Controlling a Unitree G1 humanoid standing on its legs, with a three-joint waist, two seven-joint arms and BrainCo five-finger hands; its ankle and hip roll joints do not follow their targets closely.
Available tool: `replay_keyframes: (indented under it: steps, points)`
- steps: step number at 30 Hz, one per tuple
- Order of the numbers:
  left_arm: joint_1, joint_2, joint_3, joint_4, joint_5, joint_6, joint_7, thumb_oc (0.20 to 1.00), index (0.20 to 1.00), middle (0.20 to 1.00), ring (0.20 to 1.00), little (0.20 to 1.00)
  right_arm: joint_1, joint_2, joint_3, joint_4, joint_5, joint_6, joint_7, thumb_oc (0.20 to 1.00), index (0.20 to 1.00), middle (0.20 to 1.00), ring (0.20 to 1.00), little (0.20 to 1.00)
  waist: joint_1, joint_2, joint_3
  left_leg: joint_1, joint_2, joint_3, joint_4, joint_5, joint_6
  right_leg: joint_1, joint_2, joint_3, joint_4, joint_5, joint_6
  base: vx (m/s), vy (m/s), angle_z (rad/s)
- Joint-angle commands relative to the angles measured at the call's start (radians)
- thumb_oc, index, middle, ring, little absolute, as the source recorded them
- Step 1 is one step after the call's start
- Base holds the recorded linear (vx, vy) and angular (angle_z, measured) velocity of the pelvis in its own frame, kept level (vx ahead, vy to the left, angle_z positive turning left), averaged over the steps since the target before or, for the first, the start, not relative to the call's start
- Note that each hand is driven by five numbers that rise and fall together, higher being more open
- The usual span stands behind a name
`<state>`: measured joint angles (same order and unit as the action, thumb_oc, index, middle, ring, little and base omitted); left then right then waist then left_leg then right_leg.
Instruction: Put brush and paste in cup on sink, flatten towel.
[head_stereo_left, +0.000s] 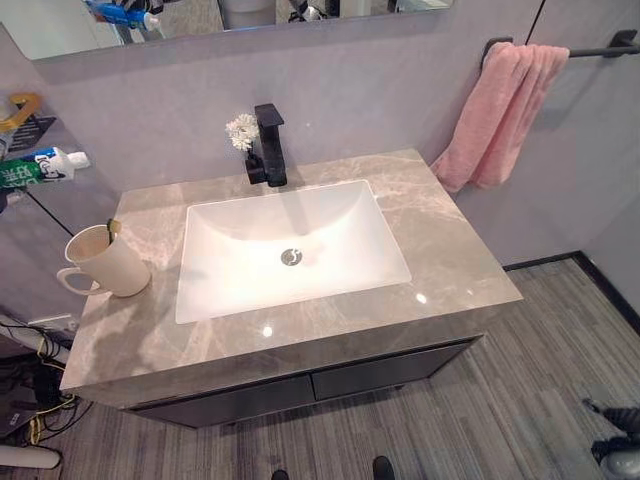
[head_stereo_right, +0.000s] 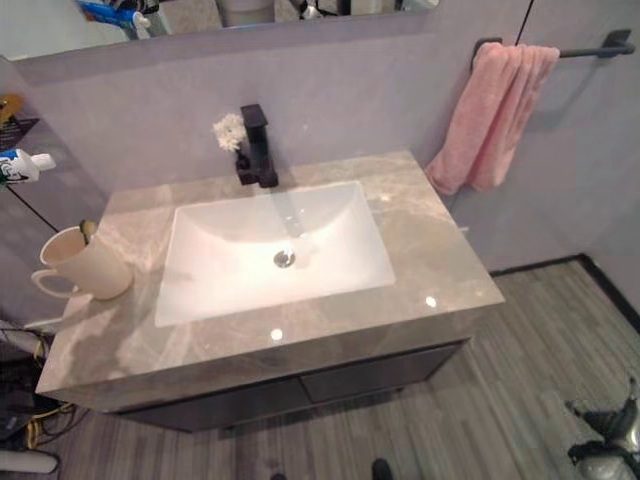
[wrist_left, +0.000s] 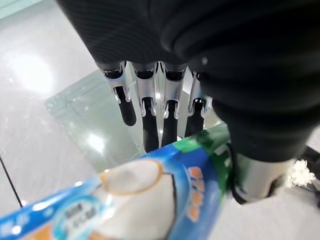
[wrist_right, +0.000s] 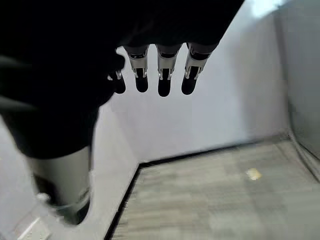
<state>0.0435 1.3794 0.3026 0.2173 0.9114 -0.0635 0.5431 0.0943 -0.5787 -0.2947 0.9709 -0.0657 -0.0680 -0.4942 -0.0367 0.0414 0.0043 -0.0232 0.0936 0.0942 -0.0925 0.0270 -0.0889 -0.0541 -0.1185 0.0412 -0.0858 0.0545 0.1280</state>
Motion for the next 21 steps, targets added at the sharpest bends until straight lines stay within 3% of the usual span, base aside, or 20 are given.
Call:
replay_keyframes:
  steps: [1, 13, 21]
  points:
    - [-0.08, 0.099, 0.073, 0.064, -0.046, 0.035, 0.044, 0.2, 0.2, 0.2, 0.2, 0.2, -0.032, -0.031, 0.04, -0.066, 0.141, -0.059, 0.029, 1.0, 1.0, 1.0, 1.0, 1.0, -0.016, -0.022, -0.029, 0.044, 0.008, -0.016, 0.005, -0.05, -0.011, -0.007, -0.116, -0.055, -0.001, 0.035, 0.096, 0.0, 0.0, 0.0]
    - [-0.177, 0.177, -0.092, 0.113, -0.024, 0.009, 0.019, 0.2, 0.2, 0.2, 0.2, 0.2, -0.107, -0.004, 0.136, 0.281, 0.249, -0.061, 0.154, 1.0, 1.0, 1.0, 1.0, 1.0, 0.003, -0.017, -0.016, 0.012, 0.004, -0.036, 0.005, -0.034, -0.017, -0.021, -0.122, -0.071, -0.001, 0.042, 0.099, 0.0, 0.0, 0.02]
    - [-0.142, 0.184, -0.078, 0.112, -0.021, 0.002, 0.003, 0.2, 0.2, 0.2, 0.2, 0.2, -0.112, -0.003, 0.145, 0.355, 0.237, -0.043, 0.182, 1.0, 1.0, 1.0, 1.0, 1.0, 0.017, -0.02, -0.01, 0.008, 0.006, -0.042, 0.005, -0.032, -0.018, -0.017, -0.124, -0.083, -0.001, 0.041, 0.099, 0.0, 0.0, 0.04]
